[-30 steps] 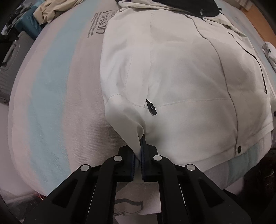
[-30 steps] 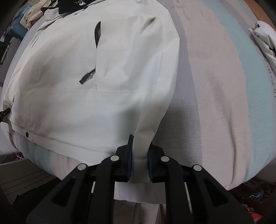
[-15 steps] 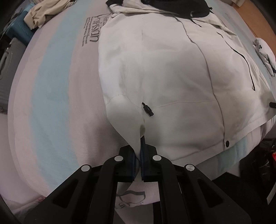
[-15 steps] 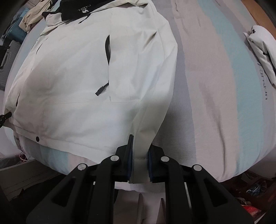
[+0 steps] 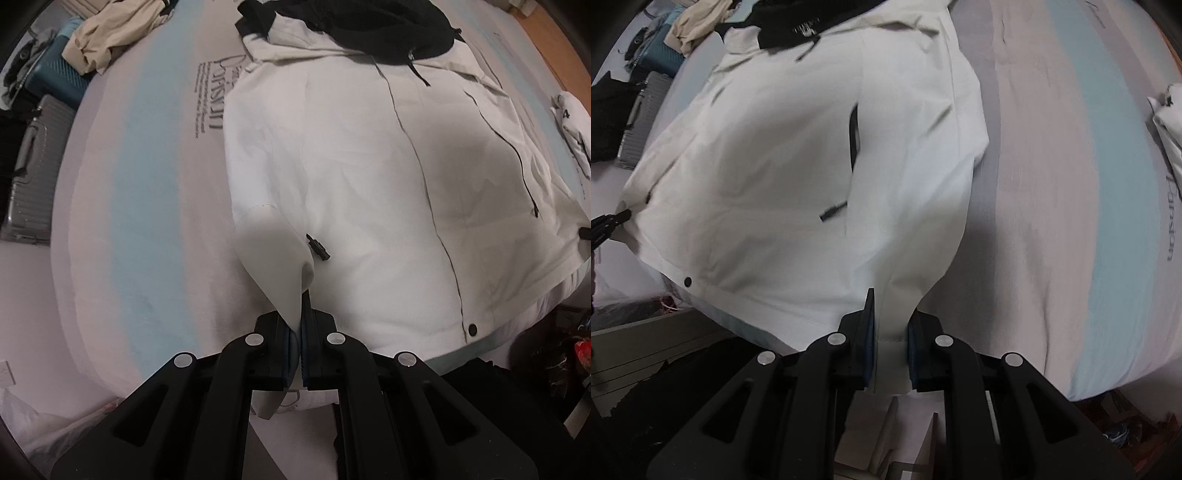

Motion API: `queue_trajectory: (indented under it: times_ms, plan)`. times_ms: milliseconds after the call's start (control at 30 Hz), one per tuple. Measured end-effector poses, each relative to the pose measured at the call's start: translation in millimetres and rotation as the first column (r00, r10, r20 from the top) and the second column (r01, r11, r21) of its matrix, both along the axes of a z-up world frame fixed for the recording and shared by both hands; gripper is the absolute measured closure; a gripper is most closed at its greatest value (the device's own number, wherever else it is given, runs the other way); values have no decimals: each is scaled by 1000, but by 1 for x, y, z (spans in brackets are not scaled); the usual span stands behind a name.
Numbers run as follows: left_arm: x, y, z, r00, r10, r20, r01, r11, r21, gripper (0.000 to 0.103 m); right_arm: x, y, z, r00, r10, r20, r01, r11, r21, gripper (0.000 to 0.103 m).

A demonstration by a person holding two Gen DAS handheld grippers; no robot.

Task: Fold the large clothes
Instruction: 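Lift the white hem with both grippers and fold it toward the black hood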

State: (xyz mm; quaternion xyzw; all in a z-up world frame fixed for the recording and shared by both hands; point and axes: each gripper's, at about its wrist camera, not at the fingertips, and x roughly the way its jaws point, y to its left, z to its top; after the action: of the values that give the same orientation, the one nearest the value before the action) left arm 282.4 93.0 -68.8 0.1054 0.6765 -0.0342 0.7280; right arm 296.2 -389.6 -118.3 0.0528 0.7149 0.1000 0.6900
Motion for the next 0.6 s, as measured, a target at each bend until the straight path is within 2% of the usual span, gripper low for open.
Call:
queue_trajectory:
  times_ms: [167,300,600]
  plan:
    - [4,-9,1,1000,-19,-15,19,1000,25,100,21,2,6,1000,24,4,-24,1000,16,90]
    - [14,-9,4,999,-24,-22,25,1000,11,101,37,-3,15,999,33,-4,-33,999,30,90]
    - [55,-3,32,997,-35,68,37,999,-26,101,74,-10,50,998,32,48,-31,999,-16,90]
